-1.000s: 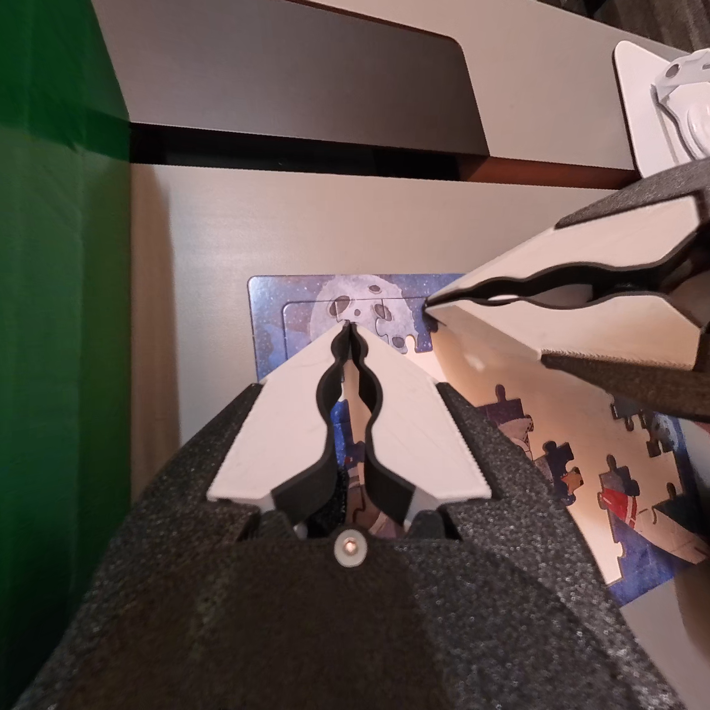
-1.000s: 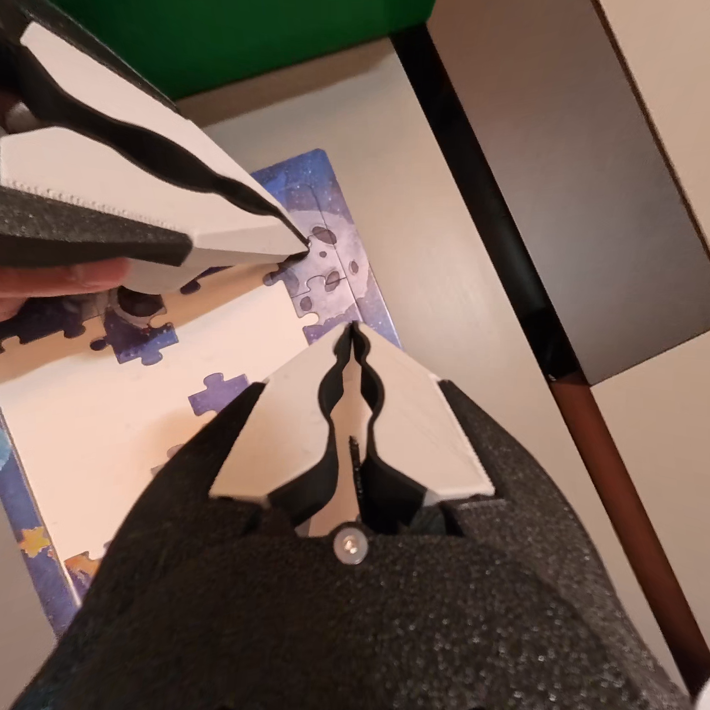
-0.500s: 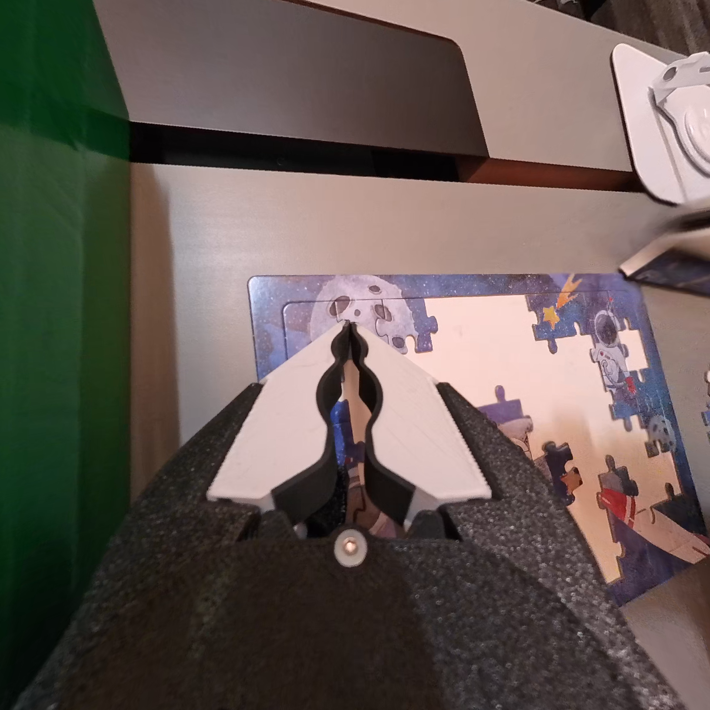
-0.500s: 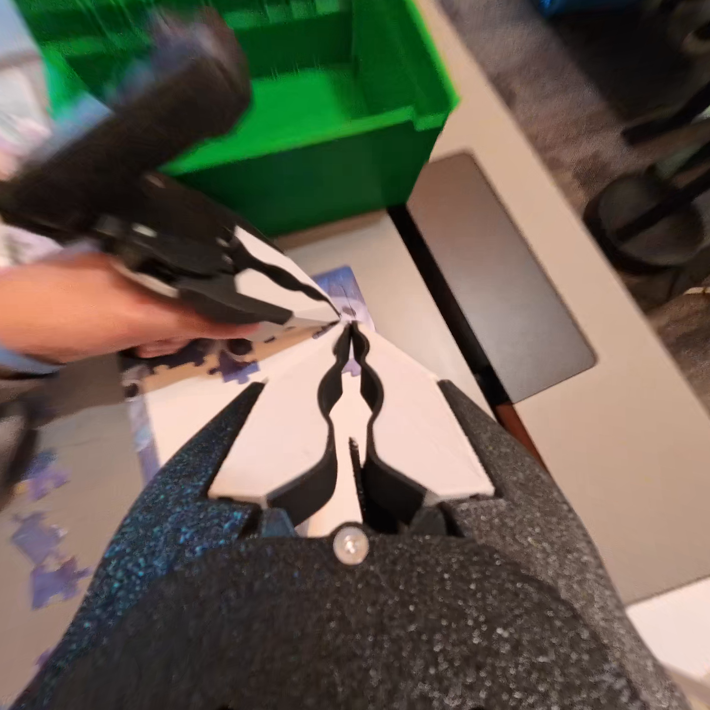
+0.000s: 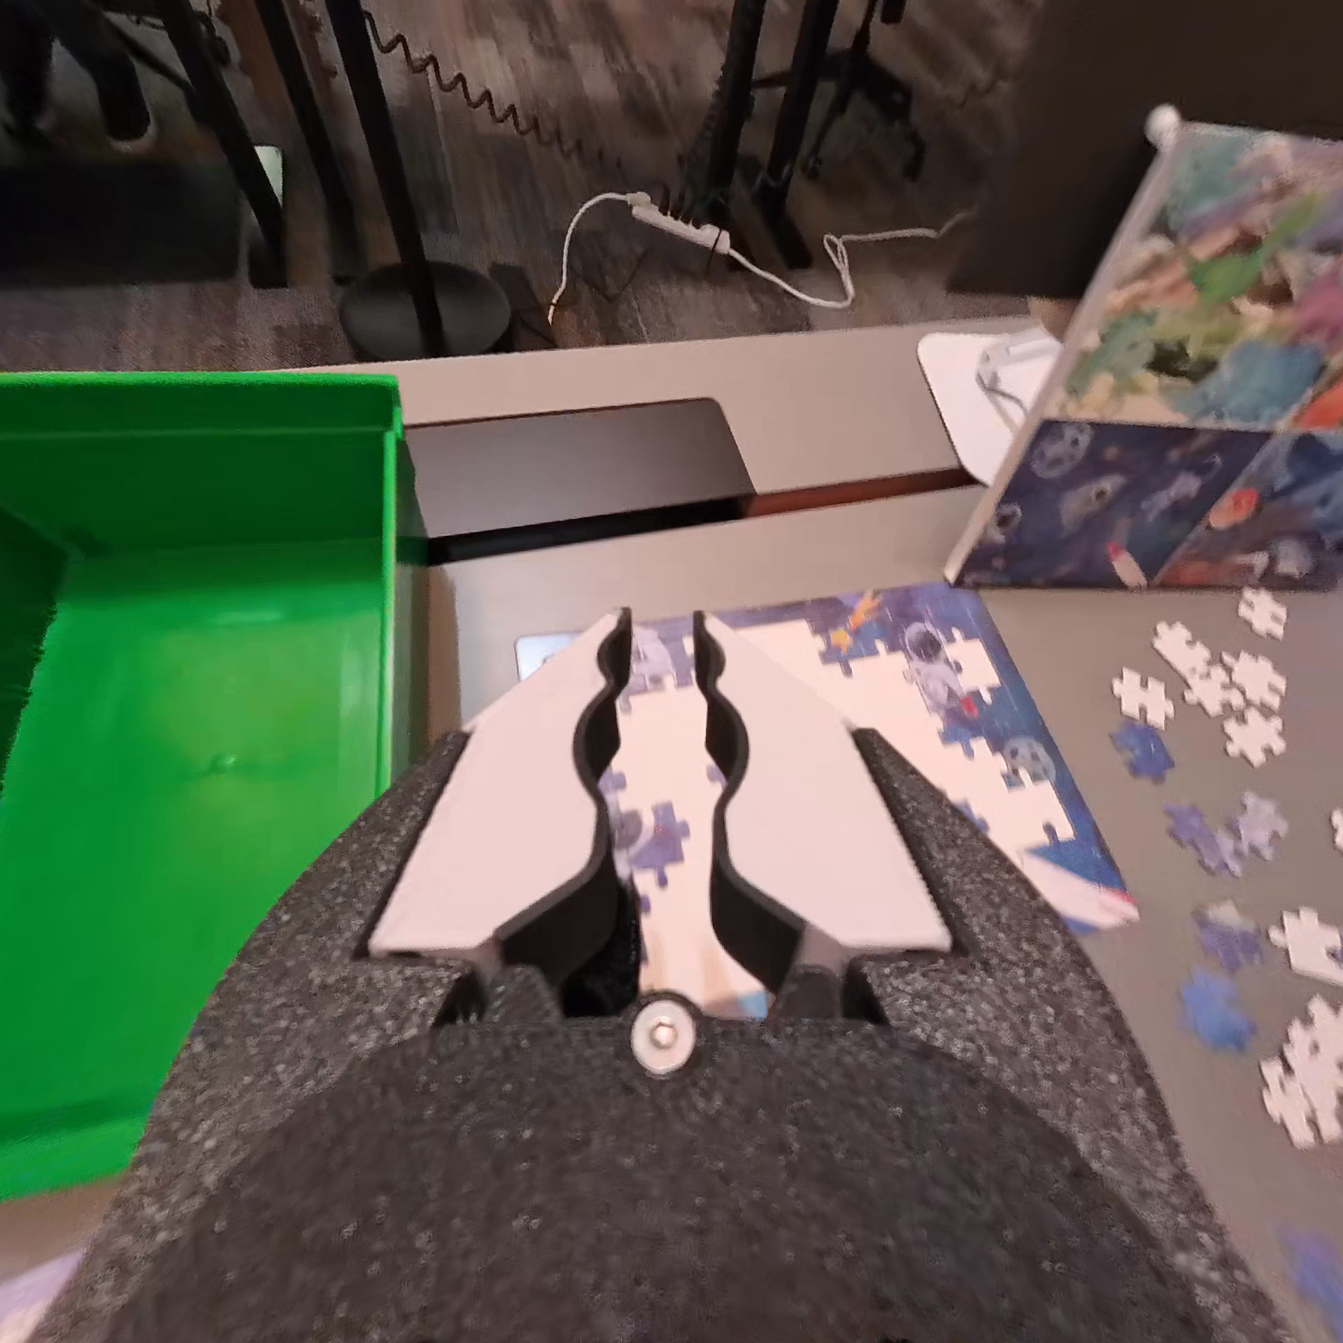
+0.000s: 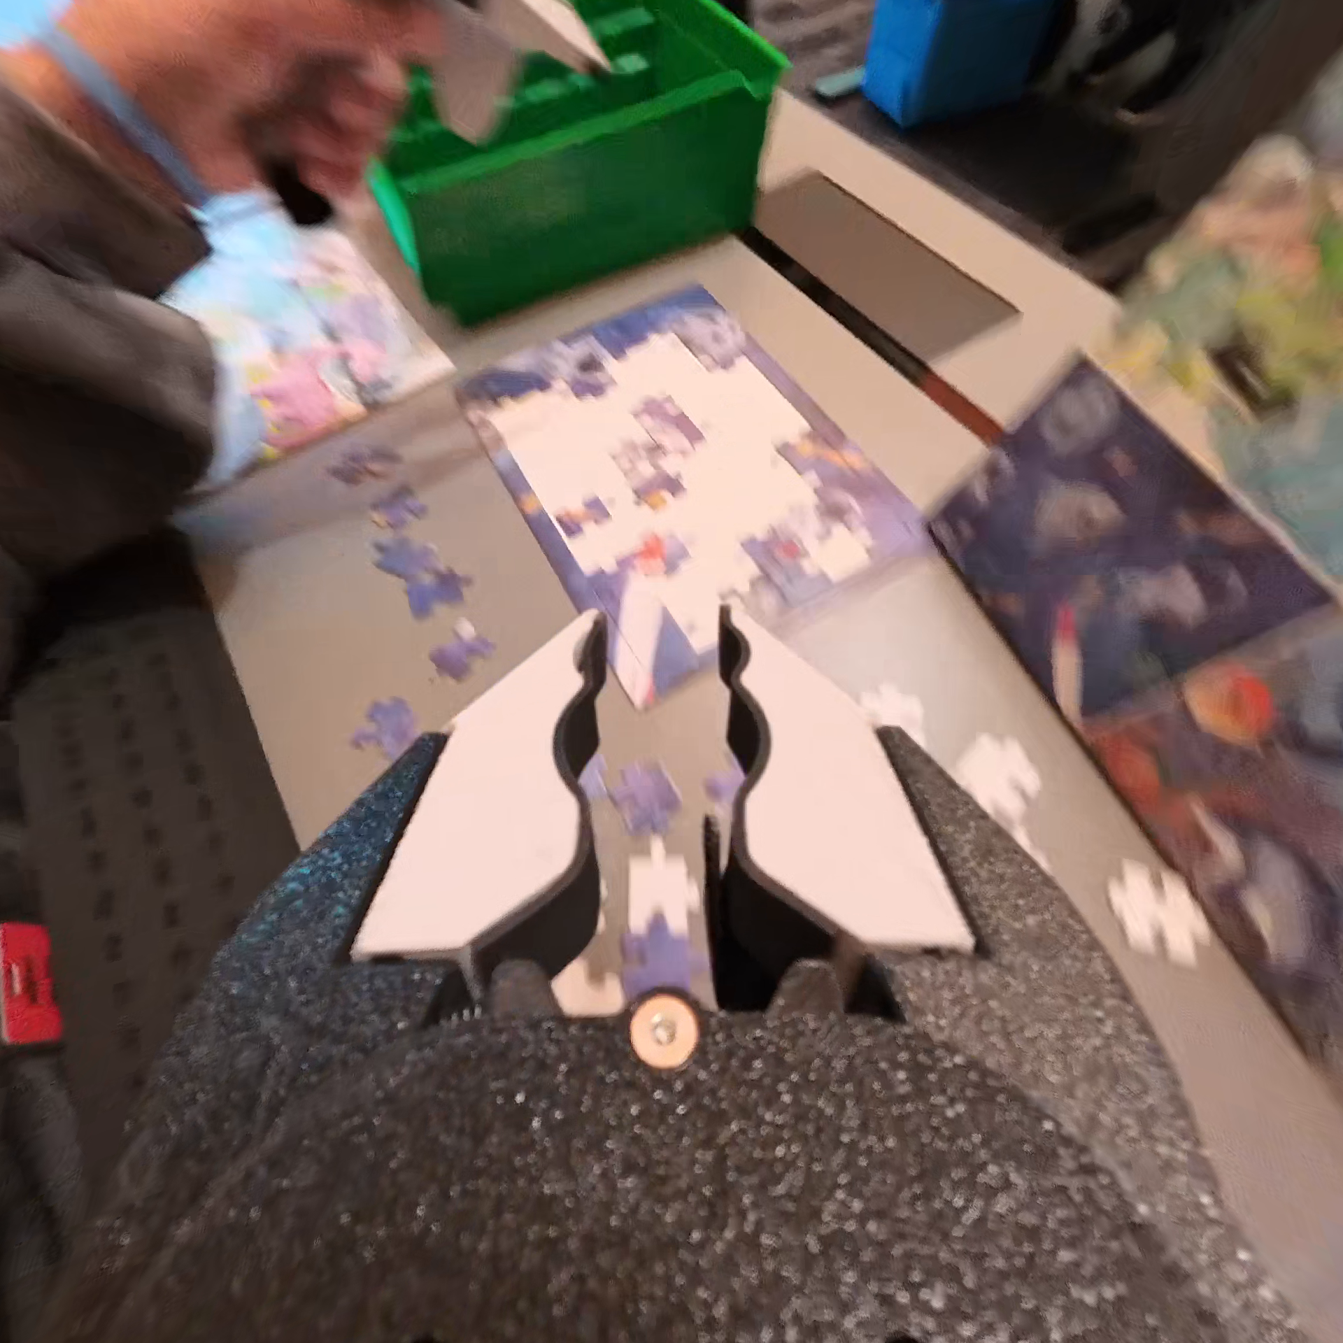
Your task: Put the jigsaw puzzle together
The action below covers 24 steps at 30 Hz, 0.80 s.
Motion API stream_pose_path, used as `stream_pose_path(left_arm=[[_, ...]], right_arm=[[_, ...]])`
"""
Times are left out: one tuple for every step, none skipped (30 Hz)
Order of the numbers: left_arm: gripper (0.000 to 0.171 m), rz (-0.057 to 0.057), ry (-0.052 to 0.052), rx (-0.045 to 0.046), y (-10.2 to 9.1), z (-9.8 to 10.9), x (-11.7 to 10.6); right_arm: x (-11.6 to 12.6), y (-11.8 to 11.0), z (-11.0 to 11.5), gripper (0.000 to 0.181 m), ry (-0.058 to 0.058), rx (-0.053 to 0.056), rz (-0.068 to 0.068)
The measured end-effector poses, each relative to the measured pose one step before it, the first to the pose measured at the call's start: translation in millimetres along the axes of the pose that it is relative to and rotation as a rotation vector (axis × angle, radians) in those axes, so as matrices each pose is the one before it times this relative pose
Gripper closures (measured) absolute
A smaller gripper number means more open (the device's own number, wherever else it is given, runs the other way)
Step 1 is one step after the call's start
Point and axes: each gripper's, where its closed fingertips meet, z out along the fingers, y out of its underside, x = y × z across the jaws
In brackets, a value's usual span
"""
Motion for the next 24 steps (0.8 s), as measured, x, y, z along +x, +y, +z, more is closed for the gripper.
stream_pose_path(left_arm=[[0.154,0.0362,0.0087,-0.00982,7.73,-10.86,10.31],[0.154,0.0397,0.0232,-0.00765,10.76,-9.56,13.39],[0.154,0.0394,0.0317,-0.00721,13.80,-7.59,15.46],[0.154,0.0331,0.0335,-0.00915,16.42,-5.21,16.18],[0.154,0.0243,0.0320,-0.01529,18.52,-2.95,16.28],[0.154,0.0142,0.0232,-0.01950,18.88,-1.19,14.90],[0.154,0.0034,0.0110,-0.01853,17.96,0.07,12.85],[0.154,-0.0049,0.0067,-0.01813,16.02,0.85,11.69],[0.154,-0.0120,0.0092,-0.01431,12.94,1.38,11.46],[0.154,-0.0165,0.0138,-0.00609,8.97,1.88,11.40],[0.154,-0.0142,0.0179,0.00033,5.11,2.12,11.46],[0.154,-0.0081,0.0193,0.00599,1.80,2.44,11.32],[0.154,-0.0019,0.0191,0.01129,-0.87,2.90,10.84],[0.154,0.0029,0.0171,0.01150,-2.34,3.40,9.74],[0.154,0.0050,0.0100,0.00711,-2.65,3.92,7.57],[0.154,0.0064,0.0048,0.00186,-2.29,4.05,5.71],[0.154,0.0088,0.0080,-0.00517,-1.31,3.70,5.12],[0.154,0.0119,0.0114,-0.01170,-0.12,3.31,4.69],[0.154,0.0156,0.0090,-0.01357,0.81,2.61,3.64],[0.154,0.0189,0.0021,-0.01187,1.29,1.42,1.96],[0.154,0.0201,-0.0055,-0.00990,1.87,0.42,0.33],[0.154,0.0188,-0.0090,-0.00896,2.46,-0.58,-0.60],[0.154,0.0165,-0.0070,-0.00872,3.09,-1.16,-0.58],[0.154,0.0141,-0.0026,-0.00849,3.65,-1.59,-0.29]], right_arm=[[9.65,20.70,-15.43,0.150,0.0542,-0.0145,0.0303],[10.11,20.73,-14.85,0.150,0.0478,-0.0174,0.0346],[9.00,19.97,-13.81,0.150,0.0342,-0.0157,0.0357],[7.91,18.17,-12.59,0.150,0.0207,-0.0074,0.0396],[7.31,16.51,-11.04,0.150,0.0132,-0.0051,0.0470],[5.78,15.61,-9.40,0.150,0.0020,-0.0128,0.0492],[3.69,14.30,-7.75,0.150,-0.0070,-0.0188,0.0435],[2.52,12.19,-6.02,0.150,-0.0081,-0.0151,0.0315],[1.40,9.98,-4.18,0.148,-0.0053,-0.0080,0.0163],[1.40,7.95,-2.21,0.147,0.0032,-0.0056,-0.0005],[3.02,6.41,0.29,0.147,0.0200,-0.0079,-0.0130],[2.36,5.30,3.36,0.147,0.0227,-0.0160,-0.0185],[-1.44,3.27,6.42,0.146,0.0036,-0.0212,-0.0169],[-4.82,0.24,9.09,0.146,-0.0109,-0.0207,-0.0126],[-6.85,-2.69,11.34,0.143,-0.0128,-0.0179,-0.0162],[-8.99,-4.75,13.21,0.141,-0.0135,-0.0154,-0.0239],[-10.21,-5.48,14.20,0.142,-0.0127,-0.0179,-0.0364],[-7.78,-5.37,14.63,0.141,0.0024,-0.0203,-0.0433],[-6.11,-4.82,13.64,0.142,0.0052,-0.0208,-0.0439],[-3.96,-3.26,11.75,0.147,0.0022,-0.0253,-0.0286],[-2.70,-1.09,9.05,0.148,-0.0058,-0.0362,-0.0135],[-1.24,-0.91,5.96,0.148,-0.0076,-0.0288,-0.0040],[0.67,-2.72,2.76,0.148,-0.0020,-0.0057,0.0057],[1.40,-2.29,0.99,0.147,-0.0013,-0.0011,0.0098]])
